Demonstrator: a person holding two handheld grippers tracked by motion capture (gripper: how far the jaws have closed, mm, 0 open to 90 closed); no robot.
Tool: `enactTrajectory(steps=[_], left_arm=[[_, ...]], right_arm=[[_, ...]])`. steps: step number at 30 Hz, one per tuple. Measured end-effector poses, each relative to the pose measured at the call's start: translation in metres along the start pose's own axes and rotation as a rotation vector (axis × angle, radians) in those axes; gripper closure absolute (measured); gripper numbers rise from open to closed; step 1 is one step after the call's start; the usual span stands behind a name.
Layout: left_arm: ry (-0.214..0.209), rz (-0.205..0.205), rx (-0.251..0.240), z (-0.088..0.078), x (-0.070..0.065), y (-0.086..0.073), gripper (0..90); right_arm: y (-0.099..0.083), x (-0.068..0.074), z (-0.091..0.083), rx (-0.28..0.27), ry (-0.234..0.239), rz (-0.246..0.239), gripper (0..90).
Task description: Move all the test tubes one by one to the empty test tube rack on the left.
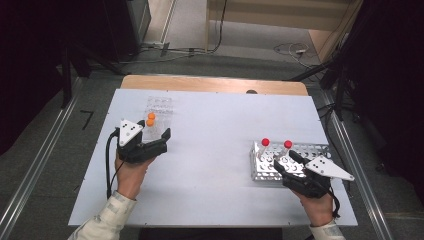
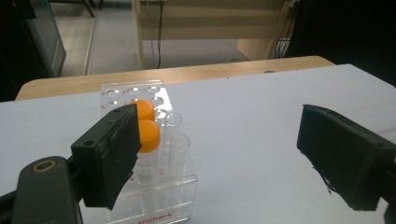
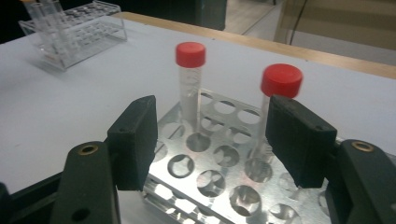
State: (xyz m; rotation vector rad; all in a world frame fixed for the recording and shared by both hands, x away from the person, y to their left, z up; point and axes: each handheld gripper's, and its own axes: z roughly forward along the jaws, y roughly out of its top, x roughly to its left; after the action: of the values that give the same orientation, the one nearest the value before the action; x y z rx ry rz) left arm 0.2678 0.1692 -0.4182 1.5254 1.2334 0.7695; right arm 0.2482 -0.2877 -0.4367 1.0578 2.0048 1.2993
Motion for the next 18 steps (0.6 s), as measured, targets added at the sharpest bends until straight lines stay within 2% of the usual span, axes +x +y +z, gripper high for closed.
enactTrajectory(steps=[3, 7, 9, 12, 18], left_arm=[[-0.011, 0.002, -0.003, -0.001, -0.003, 0.0, 13.8], [-0.024, 0.003, 0.0, 0.0, -0.007, 0.0, 13.8], [-0.029, 0.005, 0.003, 0.001, -0.008, -0.001, 13.8], [-0.033, 0.01, 0.005, 0.001, -0.009, -0.001, 13.8], [-0.038, 0.015, 0.012, 0.002, -0.011, -0.002, 13.9]], right_arm=[[-0.003, -0.007, 0.004, 0.005, -0.044, 0.0, 33.2], [-0.009, -0.018, 0.013, 0.012, -0.094, 0.014, 38.3], [-0.011, -0.022, 0.018, 0.021, -0.093, 0.029, 41.3], [-0.012, -0.023, 0.023, 0.03, -0.114, 0.013, 47.0], [-0.013, -0.027, 0.031, 0.03, -0.119, 0.028, 58.6]])
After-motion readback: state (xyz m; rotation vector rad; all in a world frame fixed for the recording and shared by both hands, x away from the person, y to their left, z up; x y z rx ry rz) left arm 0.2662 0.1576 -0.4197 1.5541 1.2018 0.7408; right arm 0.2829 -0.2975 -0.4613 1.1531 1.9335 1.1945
